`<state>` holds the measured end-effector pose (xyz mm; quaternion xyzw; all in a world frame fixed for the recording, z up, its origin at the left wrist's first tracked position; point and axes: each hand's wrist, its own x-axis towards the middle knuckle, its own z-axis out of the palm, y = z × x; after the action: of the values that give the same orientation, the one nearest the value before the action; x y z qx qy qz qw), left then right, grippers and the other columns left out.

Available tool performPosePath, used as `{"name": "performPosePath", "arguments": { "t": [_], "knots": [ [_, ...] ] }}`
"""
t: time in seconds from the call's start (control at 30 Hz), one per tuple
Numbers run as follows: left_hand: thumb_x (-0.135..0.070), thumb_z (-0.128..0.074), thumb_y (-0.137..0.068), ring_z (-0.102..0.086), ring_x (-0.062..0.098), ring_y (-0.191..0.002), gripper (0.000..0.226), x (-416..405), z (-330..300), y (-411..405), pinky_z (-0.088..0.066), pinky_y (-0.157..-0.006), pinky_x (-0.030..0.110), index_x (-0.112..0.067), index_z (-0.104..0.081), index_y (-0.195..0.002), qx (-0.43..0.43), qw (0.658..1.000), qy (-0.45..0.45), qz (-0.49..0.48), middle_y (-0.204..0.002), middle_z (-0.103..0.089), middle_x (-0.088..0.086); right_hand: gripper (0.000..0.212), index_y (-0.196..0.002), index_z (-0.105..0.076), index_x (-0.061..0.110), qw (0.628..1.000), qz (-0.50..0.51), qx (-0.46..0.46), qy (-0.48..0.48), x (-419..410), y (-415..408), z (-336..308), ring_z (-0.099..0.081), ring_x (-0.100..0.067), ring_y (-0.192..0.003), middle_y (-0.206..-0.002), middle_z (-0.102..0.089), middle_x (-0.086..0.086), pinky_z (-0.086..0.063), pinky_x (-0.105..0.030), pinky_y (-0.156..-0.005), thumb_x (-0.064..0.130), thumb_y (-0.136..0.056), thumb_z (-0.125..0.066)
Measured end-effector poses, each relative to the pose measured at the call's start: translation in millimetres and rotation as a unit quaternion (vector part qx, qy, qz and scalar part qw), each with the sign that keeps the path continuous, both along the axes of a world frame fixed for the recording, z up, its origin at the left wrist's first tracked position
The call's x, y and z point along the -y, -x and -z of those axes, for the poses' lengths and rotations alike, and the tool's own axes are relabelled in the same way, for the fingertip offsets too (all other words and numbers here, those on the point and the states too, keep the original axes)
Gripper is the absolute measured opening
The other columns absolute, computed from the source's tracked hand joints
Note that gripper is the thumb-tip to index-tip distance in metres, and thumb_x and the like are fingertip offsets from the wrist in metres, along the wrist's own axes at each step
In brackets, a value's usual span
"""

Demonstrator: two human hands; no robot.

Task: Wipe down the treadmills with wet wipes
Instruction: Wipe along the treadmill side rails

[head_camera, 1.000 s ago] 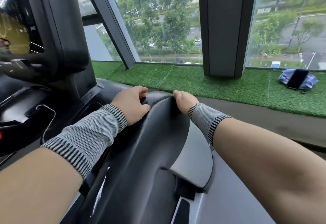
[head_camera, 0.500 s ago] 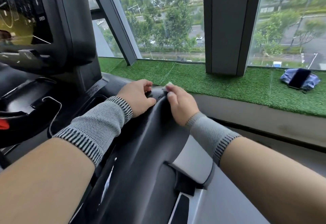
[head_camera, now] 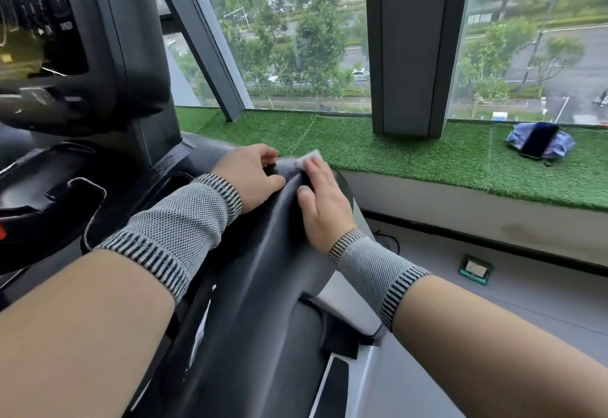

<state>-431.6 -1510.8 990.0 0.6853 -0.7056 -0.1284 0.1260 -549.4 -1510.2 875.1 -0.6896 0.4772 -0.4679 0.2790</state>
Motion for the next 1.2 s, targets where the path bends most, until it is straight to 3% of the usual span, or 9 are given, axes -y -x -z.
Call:
{"name": "performPosePath", "arguments": {
  "t": [0.13, 0.3, 0.47, 0.63, 0.7, 0.77, 0.9, 1.07, 1.2],
  "knots": [
    [-0.021, -0.067, -0.085, -0.053, 0.017, -0.124, 0.051, -0.5, 0.7, 0.2, -0.036, -0.111, 0.032, -0.013, -0.053, -0.134, 0.027, 1.000, 0.006, 0.000, -0.133, -0.058, 0.001, 0.043, -0.140, -0.038, 0.007, 0.977, 0.097, 0.077, -0.176, 17.8, 10.1, 5.9, -0.031, -0.022, -0.138, -0.146, -0.037, -0.009, -0.020, -0.022, -0.107, 0.022, -0.099, -0.034],
    [-0.021, -0.065, -0.086, -0.059, 0.016, -0.115, 0.041, -7.6, -2.7, -1.5, -0.040, -0.106, 0.030, -0.015, -0.060, -0.126, 0.047, 0.998, 0.031, -0.005, -0.124, -0.064, 0.001, 0.053, -0.139, -0.044, 0.007, 0.999, -0.029, -0.009, 0.044, -31.2, -1.7, -10.9, -0.021, -0.014, -0.142, -0.149, -0.035, -0.007, -0.009, -0.019, -0.116, 0.021, -0.088, -0.039],
    [-0.005, -0.051, -0.091, -0.060, 0.018, -0.108, 0.033, -18.7, -12.1, -9.6, -0.042, -0.101, 0.028, -0.015, -0.061, -0.122, 0.022, 0.999, 0.025, -0.038, -0.110, -0.067, -0.002, 0.055, -0.142, -0.040, 0.005, 1.000, 0.022, -0.007, -0.018, -19.9, 5.1, -11.4, -0.021, -0.019, -0.144, -0.153, -0.029, -0.010, -0.006, -0.017, -0.115, 0.024, -0.090, -0.038],
    [0.008, -0.040, -0.090, -0.064, 0.020, -0.091, 0.041, -26.9, -17.6, -28.4, -0.049, -0.075, 0.027, -0.010, -0.057, -0.123, -0.073, 0.994, -0.008, -0.084, -0.091, -0.062, -0.005, 0.045, -0.115, -0.064, -0.001, 0.962, -0.118, -0.104, 0.224, -63.6, 1.1, -20.8, -0.048, -0.031, -0.126, -0.126, -0.060, -0.016, -0.028, -0.032, -0.114, 0.016, -0.079, -0.042],
    [0.009, -0.036, -0.091, -0.063, 0.016, -0.082, 0.042, -32.4, -16.7, -34.4, -0.046, -0.062, 0.025, -0.012, -0.056, -0.122, -0.096, 0.991, -0.020, -0.096, -0.090, -0.062, -0.005, 0.041, -0.110, -0.067, 0.000, 0.952, -0.131, -0.137, 0.241, -58.8, 2.4, -28.2, -0.054, -0.032, -0.119, -0.119, -0.064, -0.014, -0.032, -0.031, -0.111, 0.017, -0.081, -0.043],
    [0.008, -0.033, -0.091, -0.063, 0.009, -0.076, 0.042, -38.3, -15.2, -38.6, -0.045, -0.059, 0.024, -0.017, -0.055, -0.118, -0.114, 0.988, -0.025, -0.104, -0.088, -0.063, -0.007, 0.041, -0.114, -0.066, 0.005, 0.970, -0.075, -0.141, 0.183, -43.1, 2.9, -40.1, -0.053, -0.029, -0.122, -0.124, -0.062, -0.012, -0.025, -0.026, -0.110, 0.022, -0.086, -0.041],
    [0.008, -0.032, -0.090, -0.062, 0.005, -0.075, 0.042, -47.2, -15.0, -40.1, -0.047, -0.060, 0.023, -0.022, -0.051, -0.113, -0.143, 0.984, -0.021, -0.107, -0.087, -0.064, -0.007, 0.041, -0.129, -0.056, 0.009, 0.974, -0.025, -0.200, 0.102, -28.3, -1.4, -51.8, -0.035, -0.022, -0.137, -0.142, -0.047, -0.009, -0.013, -0.023, -0.113, 0.024, -0.095, -0.038],
    [0.009, -0.035, -0.089, -0.063, 0.013, -0.085, 0.043, -53.1, -14.3, -39.4, -0.046, -0.067, 0.025, -0.021, -0.052, -0.115, -0.163, 0.981, -0.001, -0.102, -0.088, -0.064, -0.005, 0.049, -0.114, -0.065, 0.002, 0.934, -0.159, -0.240, 0.212, -57.2, -14.2, -50.8, -0.057, -0.034, -0.114, -0.116, -0.065, -0.014, -0.039, -0.041, -0.105, 0.023, -0.079, -0.037],
    [0.005, -0.038, -0.088, -0.063, 0.018, -0.099, 0.042, -57.8, -13.1, -38.3, -0.052, -0.083, 0.035, -0.020, -0.056, -0.115, -0.142, 0.985, 0.005, -0.097, -0.092, -0.062, -0.010, 0.044, -0.117, -0.063, 0.000, 0.970, -0.059, -0.201, 0.125, -42.4, -8.7, -56.6, -0.053, -0.035, -0.119, -0.123, -0.060, -0.018, -0.029, -0.032, -0.108, 0.020, -0.085, -0.039]
  ]
}}
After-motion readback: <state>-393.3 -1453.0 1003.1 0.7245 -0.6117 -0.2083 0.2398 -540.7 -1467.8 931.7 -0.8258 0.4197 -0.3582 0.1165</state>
